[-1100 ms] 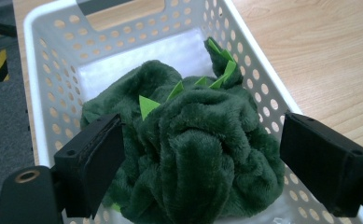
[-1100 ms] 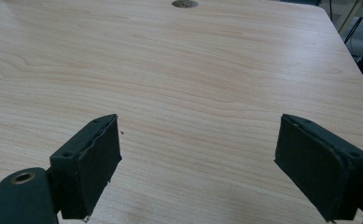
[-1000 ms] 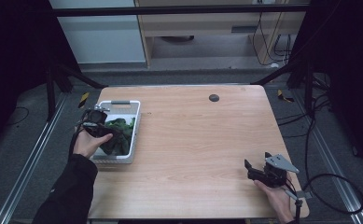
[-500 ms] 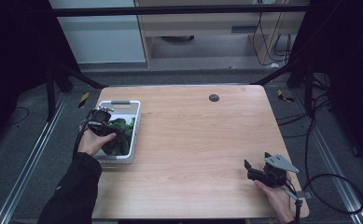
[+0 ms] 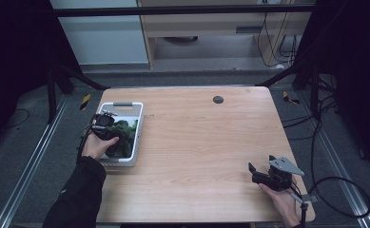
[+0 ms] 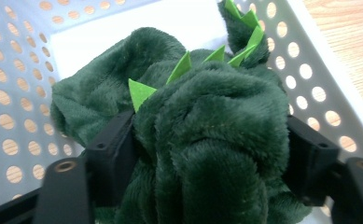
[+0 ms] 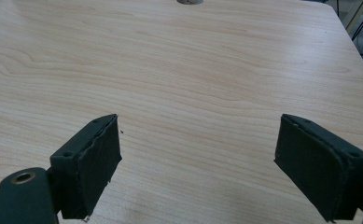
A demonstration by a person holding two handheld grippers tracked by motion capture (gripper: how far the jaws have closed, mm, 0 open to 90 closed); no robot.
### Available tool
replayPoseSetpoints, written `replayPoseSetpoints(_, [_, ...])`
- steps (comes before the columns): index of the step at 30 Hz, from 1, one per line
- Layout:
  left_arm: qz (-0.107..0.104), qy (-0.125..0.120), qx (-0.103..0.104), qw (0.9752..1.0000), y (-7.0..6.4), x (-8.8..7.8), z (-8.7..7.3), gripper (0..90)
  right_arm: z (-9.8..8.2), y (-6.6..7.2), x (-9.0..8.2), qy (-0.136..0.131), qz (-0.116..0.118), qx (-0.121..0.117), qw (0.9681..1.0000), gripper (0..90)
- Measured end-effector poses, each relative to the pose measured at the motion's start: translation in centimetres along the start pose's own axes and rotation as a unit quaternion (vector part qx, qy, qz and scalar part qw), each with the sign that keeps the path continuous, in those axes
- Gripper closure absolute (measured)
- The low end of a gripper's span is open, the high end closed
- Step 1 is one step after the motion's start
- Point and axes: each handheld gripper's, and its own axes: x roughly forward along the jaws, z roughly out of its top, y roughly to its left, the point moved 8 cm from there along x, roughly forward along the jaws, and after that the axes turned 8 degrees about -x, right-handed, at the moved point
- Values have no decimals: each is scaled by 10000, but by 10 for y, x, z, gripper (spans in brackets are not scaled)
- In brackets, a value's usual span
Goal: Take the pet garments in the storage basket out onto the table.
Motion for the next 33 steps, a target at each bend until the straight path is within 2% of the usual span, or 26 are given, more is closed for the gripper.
replayPoseSetpoints(2, [-31,27,-18,10000,0,1,0,351,0,0,0,3,13,4,10000,140])
replayPoseSetpoints(3, [-19,47,11,10000,0,1,-1,405,0,0,0,6,14,-2,10000,140])
replayPoseSetpoints(4, [-5,68,30,10000,-1,1,-1,405,0,0,0,6,14,-2,10000,140])
replayPoseSetpoints(7, [-22,128,18,9999,-1,2,-3,493,0,0,0,14,22,4,10000,140])
replayPoseSetpoints(8, [-35,146,-1,9999,-1,1,-4,549,0,0,0,21,20,7,10000,140])
replayPoseSetpoints(10, [-54,148,-23,9999,-1,1,-4,576,0,0,0,22,22,10,10000,140])
replayPoseSetpoints(14, [-61,146,-64,9999,1,0,-7,686,0,0,0,26,27,18,10000,140])
replayPoseSetpoints(21, [-102,79,-25,9999,0,-8,-7,734,0,1,0,25,46,27,10000,140])
replayPoseSetpoints(25, [-111,-9,66,9999,-1,-21,-5,738,0,1,0,29,44,30,10000,140])
replayPoseSetpoints(33, [-186,-245,80,9995,0,-44,1,740,-1,1,0,38,52,25,10000,139])
